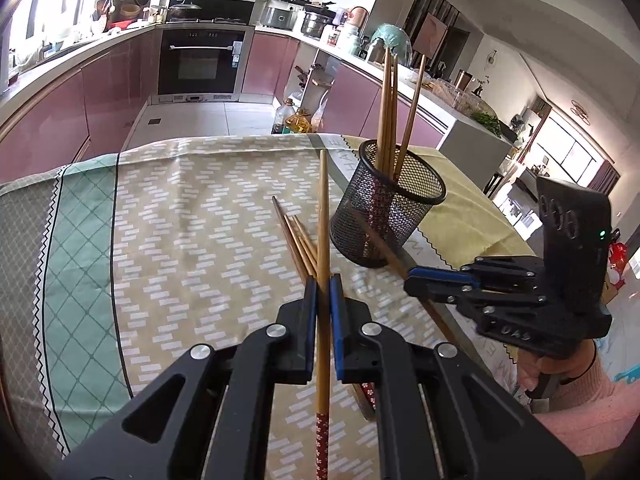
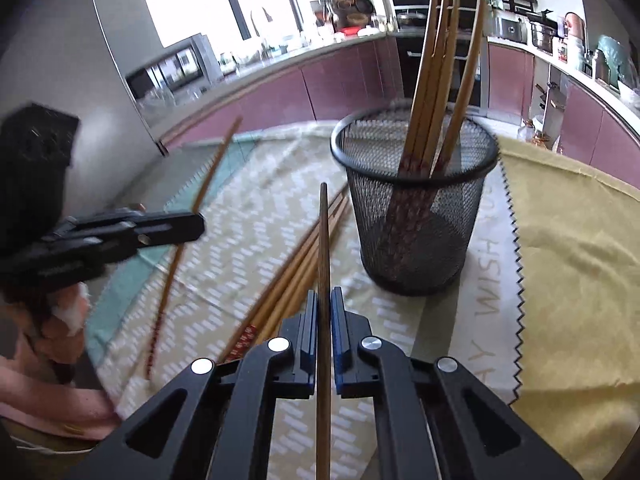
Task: Organize utensils
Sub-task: 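Lower the left tool's chopstick into the mesh cup while the right tool inserts its own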
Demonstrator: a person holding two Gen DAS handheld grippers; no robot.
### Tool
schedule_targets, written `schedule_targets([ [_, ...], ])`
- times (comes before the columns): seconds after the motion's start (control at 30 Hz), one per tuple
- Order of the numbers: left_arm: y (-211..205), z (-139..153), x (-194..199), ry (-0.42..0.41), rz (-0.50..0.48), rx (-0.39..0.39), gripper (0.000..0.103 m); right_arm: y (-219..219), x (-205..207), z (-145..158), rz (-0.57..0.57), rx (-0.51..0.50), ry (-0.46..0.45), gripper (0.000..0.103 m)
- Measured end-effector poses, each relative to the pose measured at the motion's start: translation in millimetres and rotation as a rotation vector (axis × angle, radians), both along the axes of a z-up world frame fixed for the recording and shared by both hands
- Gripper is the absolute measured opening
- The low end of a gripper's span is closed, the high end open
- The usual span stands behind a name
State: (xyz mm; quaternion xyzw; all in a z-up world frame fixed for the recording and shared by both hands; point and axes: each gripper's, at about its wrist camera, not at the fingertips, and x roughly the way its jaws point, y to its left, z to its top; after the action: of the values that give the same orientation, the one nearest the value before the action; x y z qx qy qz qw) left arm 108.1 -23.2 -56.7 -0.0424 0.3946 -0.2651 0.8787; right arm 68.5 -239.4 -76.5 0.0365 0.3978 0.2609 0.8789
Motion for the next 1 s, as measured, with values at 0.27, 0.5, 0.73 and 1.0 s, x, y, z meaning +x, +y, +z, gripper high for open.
schedule_targets([
  [0.27,-3,21,-3,-0.054,-0.025,-0.015,0.007,-18,-10,33,-0.005,0.102,-0.073,0.006],
  [0.5,-2,41,-7,-0.096,-0.048,-0.045,0.007,-32,-15,52,-0.013,0.148,-0.126,0.006],
  [0.73,-2,63,-8,-0.144,-0.056,-0.07,0.007,-41,-17,74,-0.032,0.172,-0.198,0.006],
  [1.0,-13,89,5,-0.213,-0.057,-0.091,0.007,-49,-4,99,-0.044,0.166,-0.271,0.006],
])
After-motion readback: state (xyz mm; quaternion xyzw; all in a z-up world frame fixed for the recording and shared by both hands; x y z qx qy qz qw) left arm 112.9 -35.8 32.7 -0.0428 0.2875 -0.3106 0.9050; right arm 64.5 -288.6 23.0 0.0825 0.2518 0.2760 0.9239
